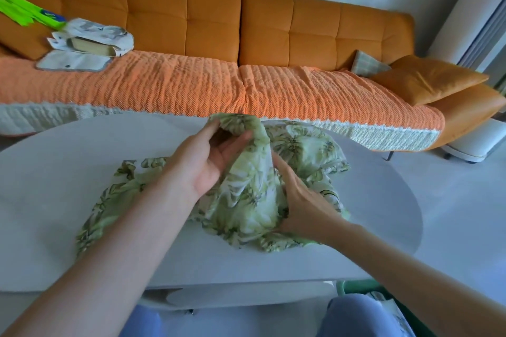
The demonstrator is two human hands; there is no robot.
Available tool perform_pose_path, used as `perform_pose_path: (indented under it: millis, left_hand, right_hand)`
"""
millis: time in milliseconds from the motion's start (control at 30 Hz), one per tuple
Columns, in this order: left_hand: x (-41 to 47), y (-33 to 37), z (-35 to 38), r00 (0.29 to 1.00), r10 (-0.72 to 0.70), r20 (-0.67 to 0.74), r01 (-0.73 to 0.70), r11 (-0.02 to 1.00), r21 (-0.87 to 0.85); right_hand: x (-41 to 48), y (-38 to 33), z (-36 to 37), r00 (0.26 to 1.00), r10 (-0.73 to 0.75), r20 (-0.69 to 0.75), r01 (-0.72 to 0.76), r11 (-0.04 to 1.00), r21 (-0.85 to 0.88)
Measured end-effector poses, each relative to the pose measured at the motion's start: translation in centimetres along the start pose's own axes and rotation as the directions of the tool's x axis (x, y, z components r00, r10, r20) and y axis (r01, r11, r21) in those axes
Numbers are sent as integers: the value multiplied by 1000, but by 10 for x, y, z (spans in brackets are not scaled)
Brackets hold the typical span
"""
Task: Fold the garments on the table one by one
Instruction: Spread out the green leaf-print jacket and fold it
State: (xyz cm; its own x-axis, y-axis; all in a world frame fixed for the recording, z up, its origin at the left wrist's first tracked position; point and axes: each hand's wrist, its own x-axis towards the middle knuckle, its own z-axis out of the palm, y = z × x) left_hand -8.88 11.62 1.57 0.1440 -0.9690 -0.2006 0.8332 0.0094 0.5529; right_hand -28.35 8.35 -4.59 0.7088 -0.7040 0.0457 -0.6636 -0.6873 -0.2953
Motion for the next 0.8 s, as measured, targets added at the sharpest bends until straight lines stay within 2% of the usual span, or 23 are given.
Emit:
perform_pose_path:
  millis: [133, 200, 233, 300, 367, 433, 467, 500, 533, 600, 667, 733, 800]
  left_hand:
    - [1, -3, -21, 999, -21, -33, 18, 996, -84]
    - [0, -5, -28, 998, -16, -55, 11, 995, -98]
    - [-1, -6, -31, 998, -17, -67, 11, 996, -85]
    - [1, -5, -36, 997, -36, -69, 35, 999, -24]
    - [6, 0, -45, 996, -67, -56, 71, 994, 87]
    - [15, 8, -59, 994, -27, -105, 49, 975, 216]
    - [21, 11, -68, 987, 60, -150, -19, 966, 258]
    - [26, 13, -77, 964, 176, -199, -112, 949, 296]
    - [28, 14, -86, 923, 299, -243, -202, 912, 357]
    - [28, 11, -99, 838, 493, -234, -303, 777, 551]
    - [26, 2, -108, 808, 583, -90, -328, 572, 752]
    - [24, -10, -115, 823, 557, 106, -325, 311, 893]
    - [26, -24, -122, 872, 421, 251, -316, 91, 944]
  right_hand:
    - [20, 0, 7, 991, 15, -134, -26, 996, -83]
    - [29, -7, 5, 996, 7, -90, -16, 995, -97]
    - [34, -9, 6, 999, 14, -48, -17, 998, -61]
    - [42, -14, 3, 997, 60, 40, -66, 981, 184]
    - [55, -14, -8, 983, 105, 151, -165, 864, 475]
    - [88, 3, -30, 955, 292, 57, -243, 655, 716]
    - [108, 16, -47, 895, 446, -3, -250, 506, 826]
    - [125, 28, -63, 814, 579, -54, -228, 403, 886]
    - [137, 40, -77, 766, 636, -87, -219, 387, 896]
    - [151, 55, -88, 780, 624, -50, -316, 461, 829]
    - [155, 67, -74, 767, 637, -80, -396, 568, 722]
    - [147, 73, -54, 739, 656, -150, -356, 570, 741]
    - [128, 65, -32, 737, 652, -180, -334, 582, 741]
